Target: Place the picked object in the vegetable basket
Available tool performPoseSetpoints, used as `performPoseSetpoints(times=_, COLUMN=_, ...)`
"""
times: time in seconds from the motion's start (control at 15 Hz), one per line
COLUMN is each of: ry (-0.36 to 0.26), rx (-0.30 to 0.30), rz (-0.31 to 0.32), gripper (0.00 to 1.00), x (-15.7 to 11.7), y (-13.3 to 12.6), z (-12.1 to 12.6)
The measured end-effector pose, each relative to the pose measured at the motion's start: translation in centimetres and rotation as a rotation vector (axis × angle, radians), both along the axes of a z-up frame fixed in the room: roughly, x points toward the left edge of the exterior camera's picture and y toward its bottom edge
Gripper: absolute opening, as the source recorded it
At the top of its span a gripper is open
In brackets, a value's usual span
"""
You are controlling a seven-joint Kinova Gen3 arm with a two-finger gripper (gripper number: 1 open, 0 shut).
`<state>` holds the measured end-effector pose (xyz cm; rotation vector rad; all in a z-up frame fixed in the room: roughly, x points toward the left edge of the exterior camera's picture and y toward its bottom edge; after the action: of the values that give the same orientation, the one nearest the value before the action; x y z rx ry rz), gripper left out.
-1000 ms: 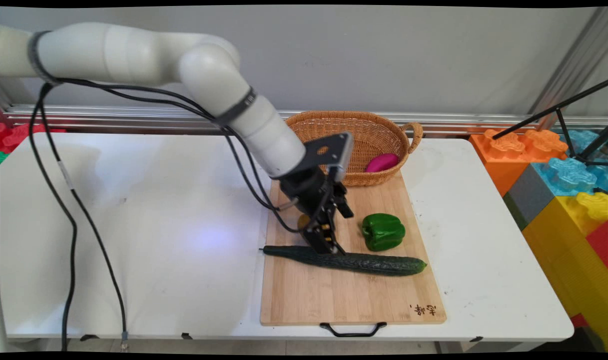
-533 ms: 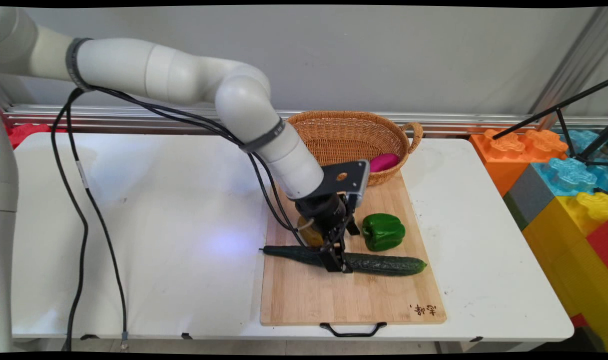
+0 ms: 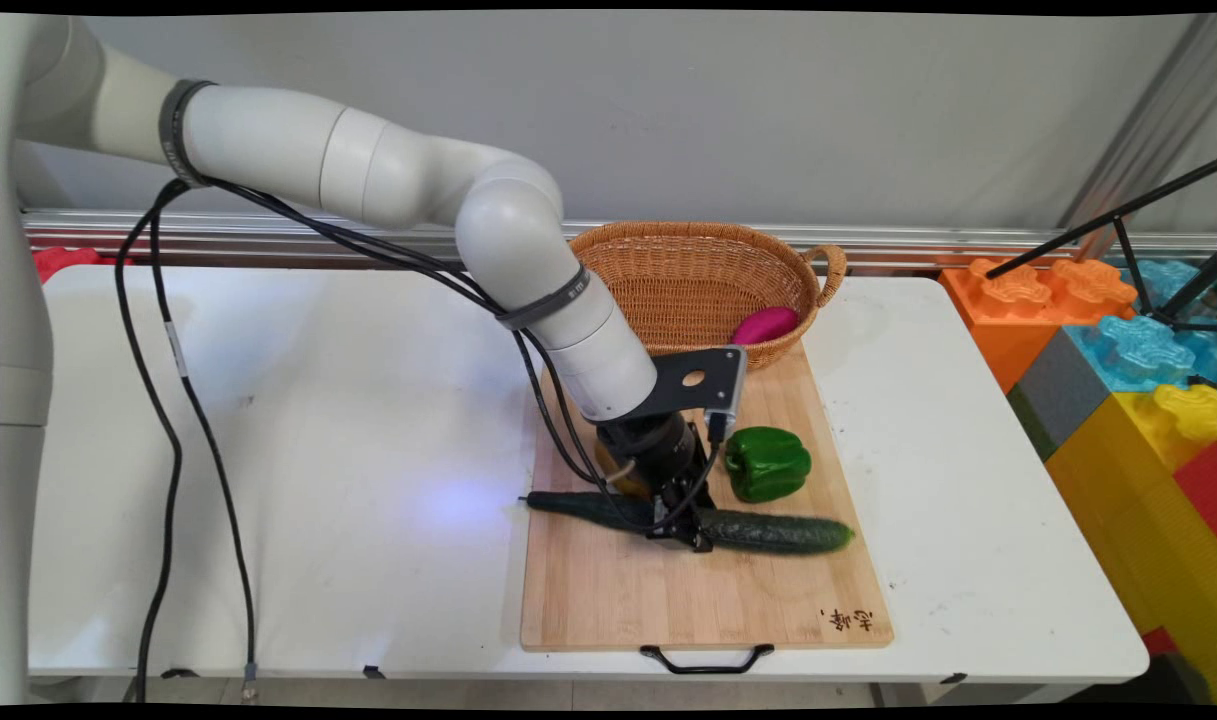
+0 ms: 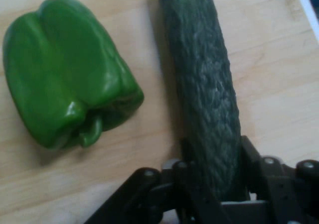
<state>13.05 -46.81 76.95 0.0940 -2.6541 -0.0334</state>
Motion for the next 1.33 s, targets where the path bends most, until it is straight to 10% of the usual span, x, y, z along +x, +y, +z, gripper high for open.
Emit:
performPoseSetpoints(times=0.67, ry=0.038, rx=0.08, rz=0.069, gripper=0.0, x=-0.6, y=1.0, z=6.3)
performPoseSetpoints(times=1.33, ry=0.097, rx=-0.155, rz=0.35, gripper=0.0, x=0.9, y=-8.7, z=13.0)
